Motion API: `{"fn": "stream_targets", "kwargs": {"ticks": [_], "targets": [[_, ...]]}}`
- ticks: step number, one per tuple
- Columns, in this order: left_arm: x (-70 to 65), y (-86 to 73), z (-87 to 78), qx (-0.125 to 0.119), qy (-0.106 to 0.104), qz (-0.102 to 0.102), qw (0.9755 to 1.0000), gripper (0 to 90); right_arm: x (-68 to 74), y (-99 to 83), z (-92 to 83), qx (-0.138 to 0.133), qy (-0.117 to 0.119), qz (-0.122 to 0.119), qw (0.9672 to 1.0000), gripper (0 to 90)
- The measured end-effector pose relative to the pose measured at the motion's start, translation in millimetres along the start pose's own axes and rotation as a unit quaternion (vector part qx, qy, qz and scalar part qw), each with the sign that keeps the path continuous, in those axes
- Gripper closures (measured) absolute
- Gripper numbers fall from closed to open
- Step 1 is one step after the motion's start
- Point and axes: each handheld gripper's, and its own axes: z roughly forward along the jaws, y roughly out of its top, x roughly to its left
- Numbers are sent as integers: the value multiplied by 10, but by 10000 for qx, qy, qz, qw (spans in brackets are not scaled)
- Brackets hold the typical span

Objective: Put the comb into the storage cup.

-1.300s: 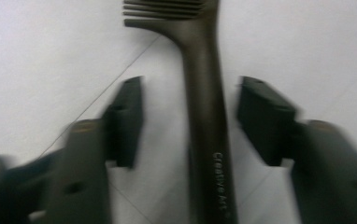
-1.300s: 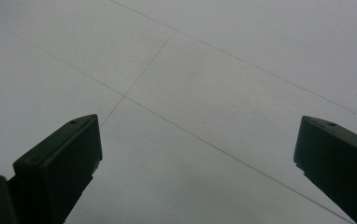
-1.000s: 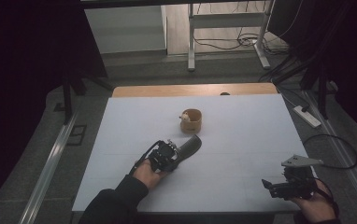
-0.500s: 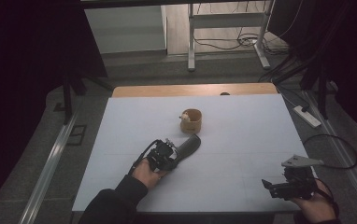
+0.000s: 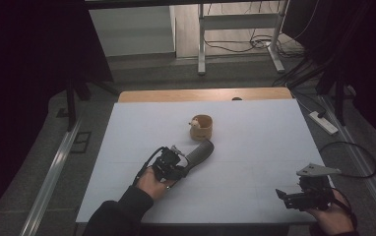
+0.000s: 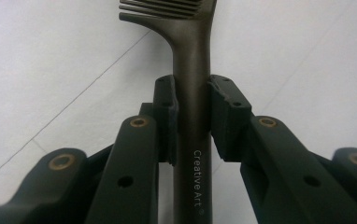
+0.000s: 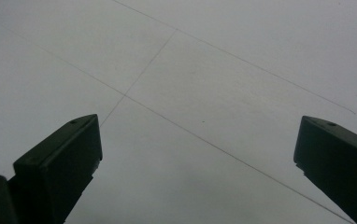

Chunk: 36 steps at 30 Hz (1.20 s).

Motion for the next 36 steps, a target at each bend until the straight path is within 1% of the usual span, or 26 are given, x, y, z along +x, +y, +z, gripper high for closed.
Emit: {"fn": "stream_targets", "kwargs": {"ticks": [1, 2, 6, 9, 10, 13, 14, 16, 19, 22, 28, 30, 33, 36], "targets": [[0, 0, 0, 0, 0, 0, 10000, 721, 0, 0, 0, 0, 0, 0, 10000, 17], [-6, -8, -28, -53, 1, 21, 10000, 721, 0, 0, 0, 0, 0, 1, 10000, 17], [-24, -28, -69, -163, -73, 6, 9998, 721, 0, -1, -1, 0, 1, 2, 10000, 17], [-32, -40, -84, -187, -115, 21, 9998, 721, 0, -1, -1, 1, 1, 3, 10000, 17], [-39, -52, -95, -224, -184, 31, 9996, 721, 0, -1, -1, -3, 1, -1, 10000, 17], [-41, -70, -120, -310, -298, 38, 9991, 721, 1, 0, -1, 2, 2, 0, 10000, 17], [-41, -70, -120, -310, -298, 38, 9991, 721, 1, 0, -1, 2, 2, 0, 10000, 17], [-40, -88, -145, -387, -359, 58, 9986, 721, 2, -1, -1, -2, 3, -2, 10000, 17], [-41, -103, -163, -440, -389, 41, 9983, 721, 2, 0, -1, 0, 4, -2, 10000, 17], [-44, -127, -201, -558, -419, 4, 9976, 721, 3, 0, -2, -1, 2, -4, 10000, 17], [-54, -165, -265, -698, -416, -22, 9967, 721, 5, 0, -1, 0, -4, -8, 10000, 17], [-54, -173, -277, -709, -408, -10, 9966, 721, 6, 0, -3, -6, -4, -8, 10000, 17], [-67, -206, -331, -821, -349, -28, 9960, 721, 7, -2, -6, -17, 8, -17, 10000, 17], [-76, -230, -376, -939, -340, -35, 9950, 721, 10, -1, -6, -15, 10, -30, 10000, 17]]}}
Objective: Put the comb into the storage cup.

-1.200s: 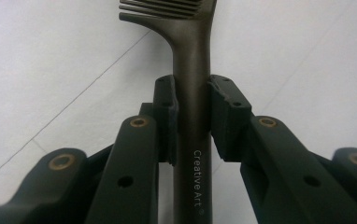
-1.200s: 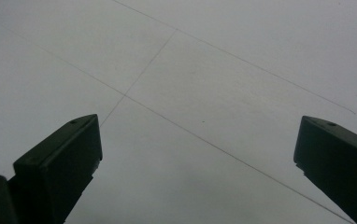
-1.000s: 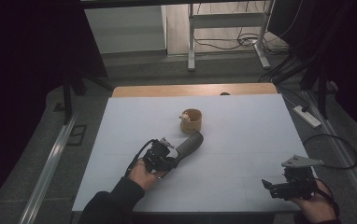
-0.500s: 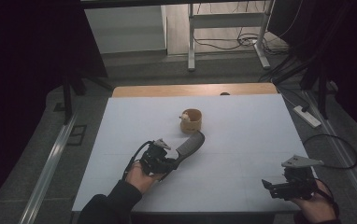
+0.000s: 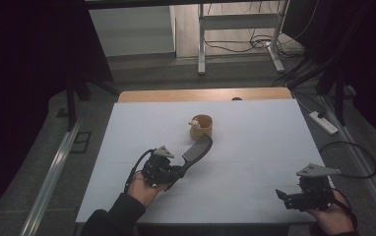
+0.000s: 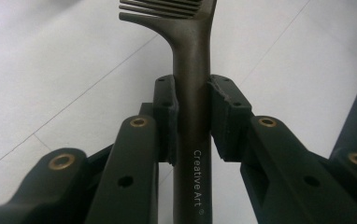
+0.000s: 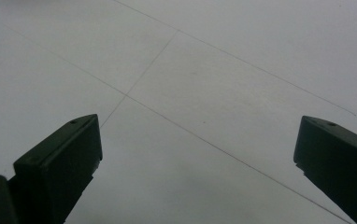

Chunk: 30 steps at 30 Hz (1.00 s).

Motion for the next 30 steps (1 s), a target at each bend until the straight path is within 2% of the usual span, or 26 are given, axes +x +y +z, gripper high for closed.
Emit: {"fn": "stream_targets", "kwargs": {"ticks": [2, 4, 13, 21, 30], "targets": [[-11, -12, -26, -63, -97, 41, 9999, 721, 2, 0, -2, -10, -1, -11, 10000, 17], [-35, -23, -49, -113, -109, 96, 9998, 721, 3, 0, -2, -10, -5, -9, 10000, 16], [-104, -97, -167, -415, -109, 18, 9991, 721, 3, -1, -6, -40, 3, -25, 10000, 9], [-173, -152, -246, -720, -49, 9, 9974, 721, -1, -1, -9, -58, 32, -16, 10000, 0], [-265, -201, -310, -1000, -92, 140, 9949, 721, 0, -4, -36, -195, 104, -47, 9997, 0]]}}
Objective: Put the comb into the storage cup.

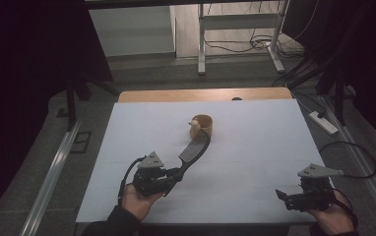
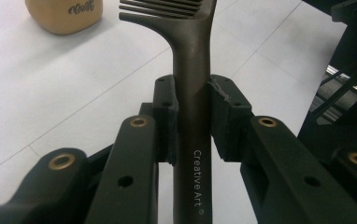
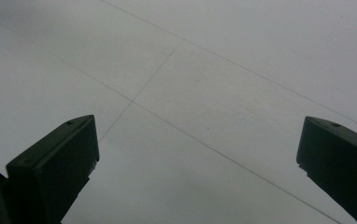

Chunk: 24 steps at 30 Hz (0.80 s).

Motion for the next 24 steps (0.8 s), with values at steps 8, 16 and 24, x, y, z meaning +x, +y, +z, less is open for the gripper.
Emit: {"fn": "stream_targets", "kwargs": {"ticks": [8, 16, 24], "targets": [[-19, 10, 16, -34, -16, 45, 10000, 721, 7, 26, -58, -519, 278, -25, 9983, 0], [-38, 32, 72, 31, -87, 137, 9999, 721, 10, 132, -51, -697, 741, 64, 9948, 0], [-29, 33, 94, 33, -134, 143, 9998, 721, 85, 285, 1, -748, 1076, 34, 9914, 0]]}}
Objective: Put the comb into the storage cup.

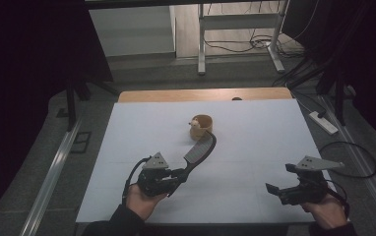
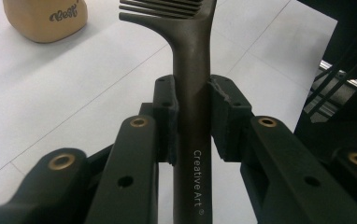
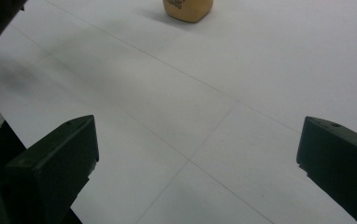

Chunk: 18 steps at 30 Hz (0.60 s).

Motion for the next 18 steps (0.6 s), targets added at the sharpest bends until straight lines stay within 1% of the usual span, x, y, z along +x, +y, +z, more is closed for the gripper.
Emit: {"fn": "stream_targets", "kwargs": {"ticks": [2, 3, 6, 8, 10, 12, 14, 17, 18], "targets": [[2, 0, 3, 4, 3, 2, 10000, 720, 11, 19, 14, 17, 35, 4, 10000, 0], [5, 0, 12, -2, 2, 2, 10000, 721, 30, 57, 46, -1, 107, -16, 9999, 0], [7, 5, 20, -2, -9, 10, 10000, 720, 56, 119, 94, -36, 296, 46, 9995, 0], [8, 5, 21, -5, -4, 12, 10000, 721, 66, 139, 112, -53, 327, 31, 9994, 0], [19, 4, 21, -13, -15, -5, 10000, 721, 83, 187, 156, -55, 411, 28, 9991, 0], [21, 3, 22, -16, -19, -9, 10000, 721, 84, 200, 168, -43, 430, 49, 9991, 0], [23, 5, 23, -22, -20, -7, 10000, 721, 83, 234, 199, -19, 487, 118, 9987, 0], [20, 8, 29, -21, -21, 8, 10000, 721, 79, 268, 227, -57, 586, 247, 9980, 0], [18, 10, 32, -16, -23, 7, 10000, 721, 79, 268, 227, -57, 586, 247, 9980, 0]]}}
